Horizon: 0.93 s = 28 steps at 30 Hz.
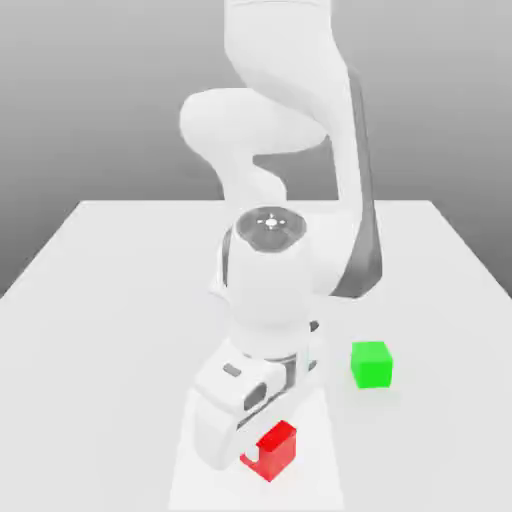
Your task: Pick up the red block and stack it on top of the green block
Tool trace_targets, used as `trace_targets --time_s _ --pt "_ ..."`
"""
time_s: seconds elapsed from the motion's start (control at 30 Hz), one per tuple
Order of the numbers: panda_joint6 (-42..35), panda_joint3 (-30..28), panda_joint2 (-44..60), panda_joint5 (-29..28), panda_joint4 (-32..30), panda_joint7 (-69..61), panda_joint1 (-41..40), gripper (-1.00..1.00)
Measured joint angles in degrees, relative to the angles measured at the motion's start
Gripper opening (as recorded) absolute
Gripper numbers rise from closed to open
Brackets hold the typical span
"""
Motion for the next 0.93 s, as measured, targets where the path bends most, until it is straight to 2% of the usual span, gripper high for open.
trace_targets --time_s 0.17,0.33,0.53,0.63,0.83,0.87,0.93 --pt "-7.63 -1.43 -9.6 -3.93 -1.94 2.95 1.36 -1.0" --pt "-9.96 3.53 -19.64 -2.0 -9.85 1.94 10.81 -1.0" --pt "-11.96 10.66 -32.21 -2.57 -20.15 2.9 18.35 -1.0" --pt "-8.5 12.24 -30.53 -3.24 -21.87 3.45 19.58 -1.0" --pt "3.11 12.62 -18.69 -5.9 -21.66 5.25 18.79 -1.0" --pt "4.18 12.49 -17.58 -6.42 -21.62 5.62 18.82 1.0" --pt "4.18 12.49 -17.58 -6.42 -21.62 5.62 18.84 1.0"
